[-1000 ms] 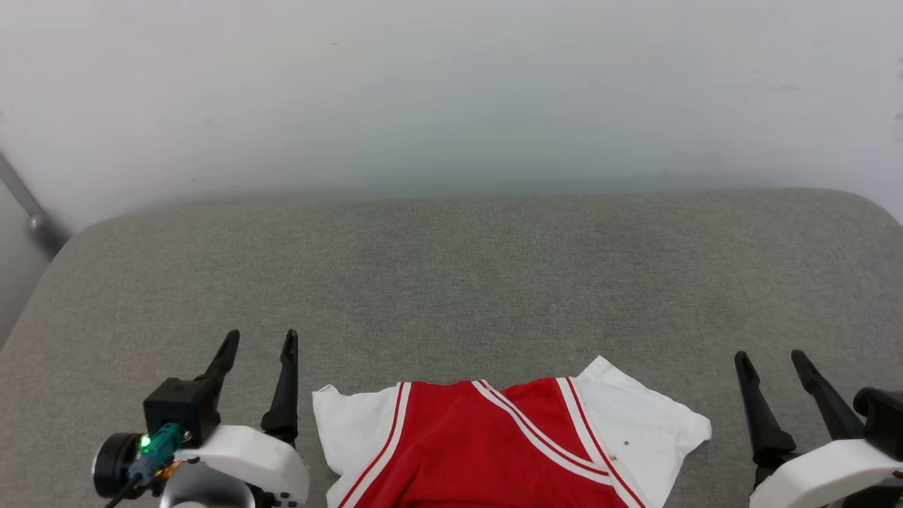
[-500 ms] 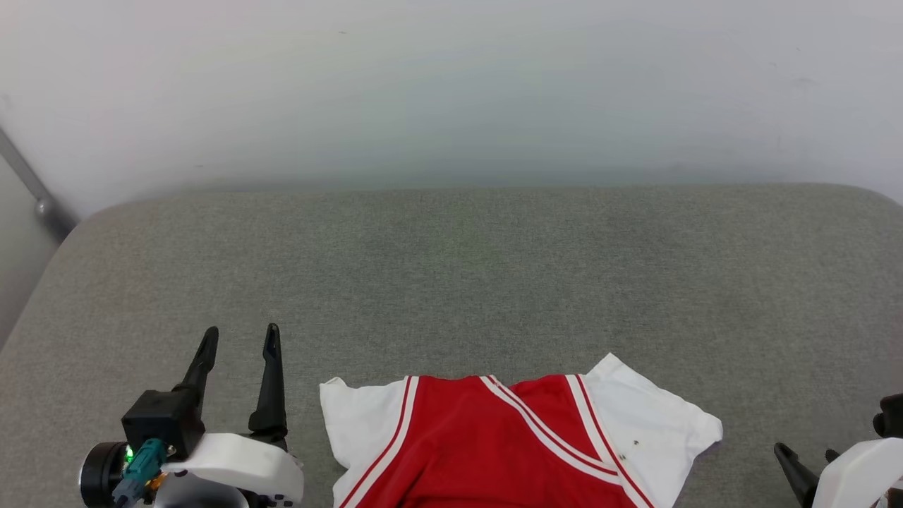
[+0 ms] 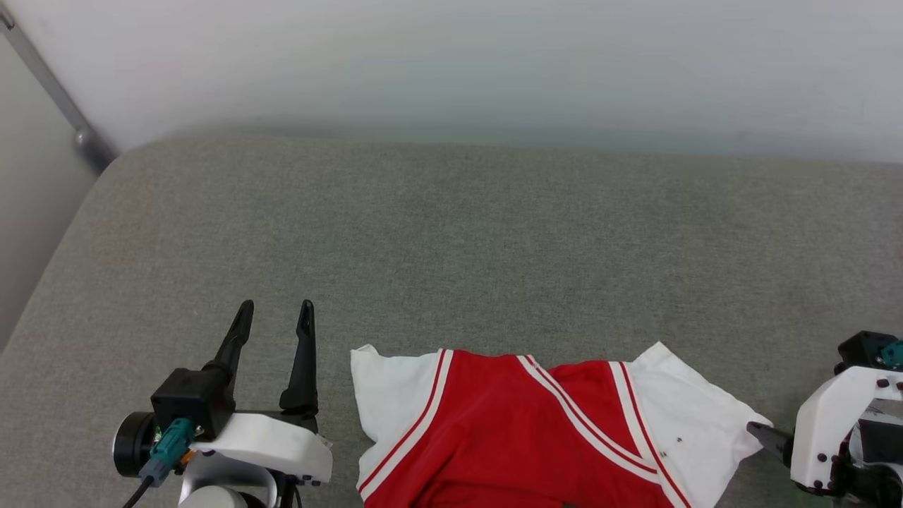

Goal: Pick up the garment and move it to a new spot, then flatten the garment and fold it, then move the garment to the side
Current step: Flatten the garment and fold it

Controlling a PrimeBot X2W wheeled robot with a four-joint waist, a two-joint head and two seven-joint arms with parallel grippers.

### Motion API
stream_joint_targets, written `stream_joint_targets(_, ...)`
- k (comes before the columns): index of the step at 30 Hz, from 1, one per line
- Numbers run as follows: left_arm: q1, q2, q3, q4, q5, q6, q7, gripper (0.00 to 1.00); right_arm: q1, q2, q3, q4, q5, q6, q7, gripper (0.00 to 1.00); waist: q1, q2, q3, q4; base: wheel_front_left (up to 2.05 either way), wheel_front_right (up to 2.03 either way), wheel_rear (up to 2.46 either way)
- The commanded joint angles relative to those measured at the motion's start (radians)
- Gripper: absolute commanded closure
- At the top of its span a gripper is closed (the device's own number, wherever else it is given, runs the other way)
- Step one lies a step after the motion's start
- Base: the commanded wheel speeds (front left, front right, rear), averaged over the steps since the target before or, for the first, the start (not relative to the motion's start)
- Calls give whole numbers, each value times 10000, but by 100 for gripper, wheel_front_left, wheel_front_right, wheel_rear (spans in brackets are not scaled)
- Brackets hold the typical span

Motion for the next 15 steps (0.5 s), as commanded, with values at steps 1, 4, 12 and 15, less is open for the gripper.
stream_joint_targets(1,-216,-94,-46,83,54,-85,-66,0,-302,-82,60,269,61,-3,1,0,0,0,382,269,0,0,0)
stream_joint_targets(4,-337,-171,-73,231,55,-157,-99,0,-525,-79,263,784,151,-3,30,0,0,0,562,365,0,0,0)
stream_joint_targets(12,-531,-342,-87,630,-60,-361,-144,0,-660,-27,894,1906,711,-3,93,78,0,0,833,349,0,0,0)
stream_joint_targets(15,-601,-323,-54,786,-110,-433,-137,0,-833,-170,1103,1968,937,-3,25,100,0,0,817,243,0,0,0)
